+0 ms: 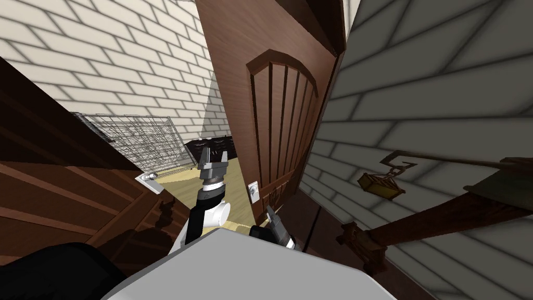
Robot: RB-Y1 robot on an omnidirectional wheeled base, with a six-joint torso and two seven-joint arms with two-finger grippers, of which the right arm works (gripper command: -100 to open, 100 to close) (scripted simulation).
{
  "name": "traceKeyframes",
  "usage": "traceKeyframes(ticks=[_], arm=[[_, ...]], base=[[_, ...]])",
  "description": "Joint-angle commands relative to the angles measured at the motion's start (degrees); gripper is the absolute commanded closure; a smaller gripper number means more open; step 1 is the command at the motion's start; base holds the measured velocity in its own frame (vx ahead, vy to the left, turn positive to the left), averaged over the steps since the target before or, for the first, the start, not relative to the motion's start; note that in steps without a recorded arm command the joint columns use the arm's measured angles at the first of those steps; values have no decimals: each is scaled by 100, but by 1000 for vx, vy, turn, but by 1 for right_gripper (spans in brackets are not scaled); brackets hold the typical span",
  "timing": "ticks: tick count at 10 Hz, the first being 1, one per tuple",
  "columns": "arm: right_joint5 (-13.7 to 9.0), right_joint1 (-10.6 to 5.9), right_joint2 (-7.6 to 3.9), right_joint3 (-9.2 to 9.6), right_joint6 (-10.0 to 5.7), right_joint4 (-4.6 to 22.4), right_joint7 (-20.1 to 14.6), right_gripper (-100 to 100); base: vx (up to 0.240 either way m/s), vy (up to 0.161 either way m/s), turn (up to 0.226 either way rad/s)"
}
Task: Push the door open
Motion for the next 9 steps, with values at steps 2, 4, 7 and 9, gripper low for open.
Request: traceKeyframes(ticks=[2, 4, 7, 9], arm=[[-58, -150, 173, 6, 37, 191, 64, -100], [-66, -160, 135, -42, 28, 202, 76, -100], [-66, -160, 135, -42, 28, 202, 76, 100], [-66, -160, 135, -42, 28, 202, 76, 100]], base=[[139, 185, 46], [84, 143, 12], [-14, -26, 3], [-9, -15, 0]])
